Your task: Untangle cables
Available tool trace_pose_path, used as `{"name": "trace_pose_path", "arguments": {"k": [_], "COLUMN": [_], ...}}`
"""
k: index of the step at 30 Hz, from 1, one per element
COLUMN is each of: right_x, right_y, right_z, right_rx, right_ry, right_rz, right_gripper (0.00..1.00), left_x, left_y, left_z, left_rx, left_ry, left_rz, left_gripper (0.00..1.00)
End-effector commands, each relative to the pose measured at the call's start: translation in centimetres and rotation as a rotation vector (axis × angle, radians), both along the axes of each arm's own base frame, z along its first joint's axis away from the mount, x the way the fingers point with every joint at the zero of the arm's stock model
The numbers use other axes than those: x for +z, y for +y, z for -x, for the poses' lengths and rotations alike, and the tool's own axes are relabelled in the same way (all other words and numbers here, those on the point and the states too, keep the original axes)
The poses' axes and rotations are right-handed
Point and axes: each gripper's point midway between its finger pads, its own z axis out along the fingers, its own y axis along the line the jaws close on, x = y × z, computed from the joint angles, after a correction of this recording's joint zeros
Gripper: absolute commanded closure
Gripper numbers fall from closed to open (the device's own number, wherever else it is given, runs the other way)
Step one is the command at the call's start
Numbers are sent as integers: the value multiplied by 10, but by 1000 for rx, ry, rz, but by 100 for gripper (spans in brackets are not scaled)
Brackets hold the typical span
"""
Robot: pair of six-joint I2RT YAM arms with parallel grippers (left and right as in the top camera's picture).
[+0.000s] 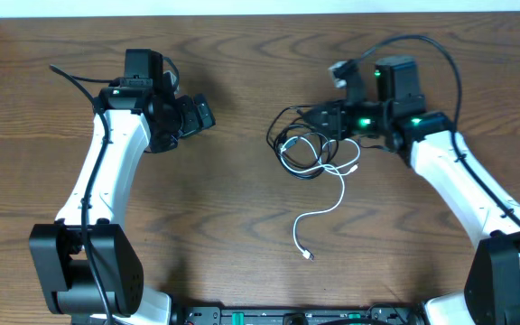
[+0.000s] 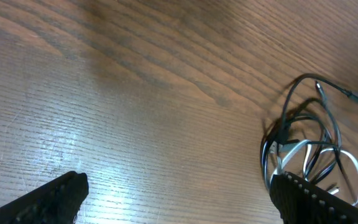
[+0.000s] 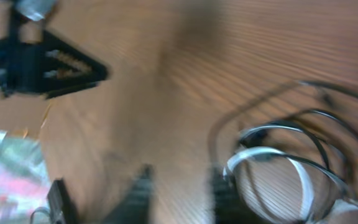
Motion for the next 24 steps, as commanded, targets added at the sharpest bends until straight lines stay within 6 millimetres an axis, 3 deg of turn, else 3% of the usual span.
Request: {"name": "trace_pose_path", "arguments": {"k": [1,5,7,9,11,13,14,15,20,24], "right_x": [-4,-22,-29,-36,-40,-42,-42,-42,-50,-69], "right_y": [-16,-31,-38,-49,-57,-63,-64,-65,-68,-101], "right_z": [-7,-6,-4,-6,-10,-13,-14,-15,-9,2], "right_rx": [-56,-122,-139,-175,-209,-236,-240,-245,-253,-369], "right_ry": [-10,40,51,54,47,37,34,32,71,157], "right_rz": [67,166,212,274,317,347,351,357,384,545], "right_gripper": [99,98,73,62,60,21,6,1,1,1], "left_x": [-6,-6,-6,-6,-6,-6,-6,-6,-6,-6], "left_y": [3,3,3,3,3,3,3,3,3,3], "left_z": [3,3,3,3,3,3,3,3,3,3], "left_rx": [5,5,5,5,5,5,5,5,5,5], "left_ry": [18,18,18,18,18,18,18,18,18,18], "left_rz": [-14,-14,-14,-14,-14,-14,-14,-14,-14,-14], "left_gripper": [2,2,2,2,2,2,2,2,2,2]}}
